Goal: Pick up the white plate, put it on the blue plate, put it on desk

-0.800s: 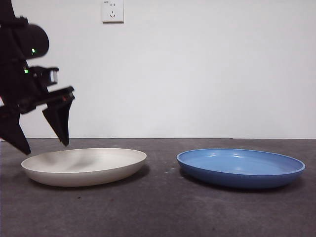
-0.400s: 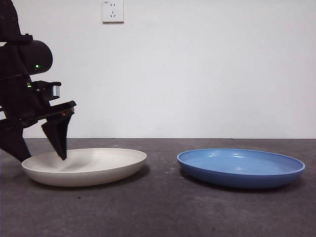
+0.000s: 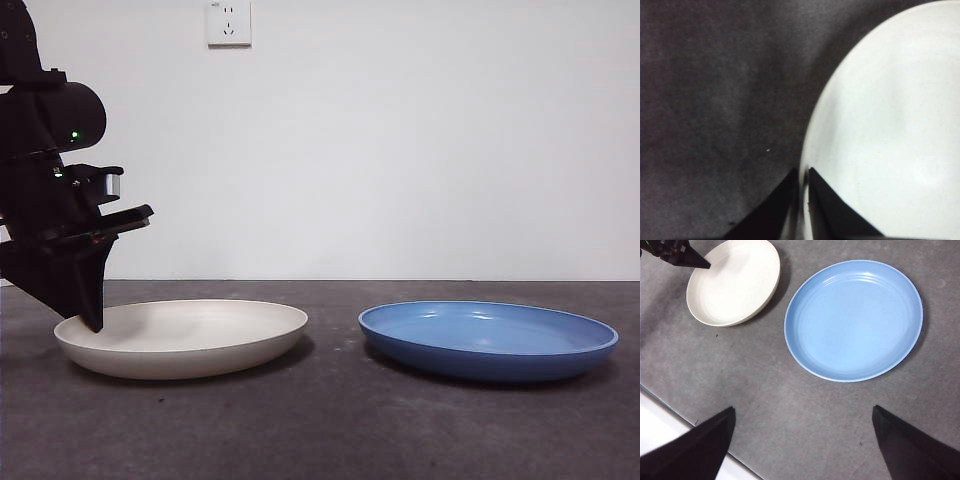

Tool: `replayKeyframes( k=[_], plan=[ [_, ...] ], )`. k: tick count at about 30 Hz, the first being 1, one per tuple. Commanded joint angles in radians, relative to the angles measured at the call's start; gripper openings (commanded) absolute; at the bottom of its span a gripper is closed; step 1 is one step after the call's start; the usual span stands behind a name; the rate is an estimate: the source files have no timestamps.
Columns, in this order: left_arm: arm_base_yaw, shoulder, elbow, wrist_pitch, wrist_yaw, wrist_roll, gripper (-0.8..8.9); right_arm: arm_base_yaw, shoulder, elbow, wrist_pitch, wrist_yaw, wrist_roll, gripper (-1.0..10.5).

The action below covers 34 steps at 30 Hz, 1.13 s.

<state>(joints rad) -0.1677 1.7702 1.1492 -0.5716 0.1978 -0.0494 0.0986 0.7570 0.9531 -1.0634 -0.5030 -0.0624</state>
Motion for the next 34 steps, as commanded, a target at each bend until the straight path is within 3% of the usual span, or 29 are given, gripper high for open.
replayKeyframes(
  k=[1, 9, 18, 26, 34],
  plan=[
    [-0.003, 0.024, 0.021, 0.003, 0.000, 0.003, 0.10, 0.004, 0.006, 0.019, 0.012, -0.002, 0.010, 4.4],
    [-0.003, -0.021, 0.021, 0.005, 0.000, -0.023, 0.10, 0.004, 0.006, 0.019, 0.012, -0.002, 0.010, 4.4],
    [-0.013, -0.222, 0.023, 0.010, 0.022, -0.086, 0.10, 0.004, 0.006, 0.019, 0.013, -0.002, 0.010, 4.4],
    [-0.135, -0.311, 0.036, 0.020, 0.047, -0.158, 0.10, 0.004, 0.002, 0.020, 0.024, -0.001, 0.039, 4.4],
    [-0.282, -0.196, 0.161, 0.024, 0.040, -0.200, 0.10, 0.004, -0.029, 0.049, 0.022, 0.013, 0.068, 4.4]
  ],
)
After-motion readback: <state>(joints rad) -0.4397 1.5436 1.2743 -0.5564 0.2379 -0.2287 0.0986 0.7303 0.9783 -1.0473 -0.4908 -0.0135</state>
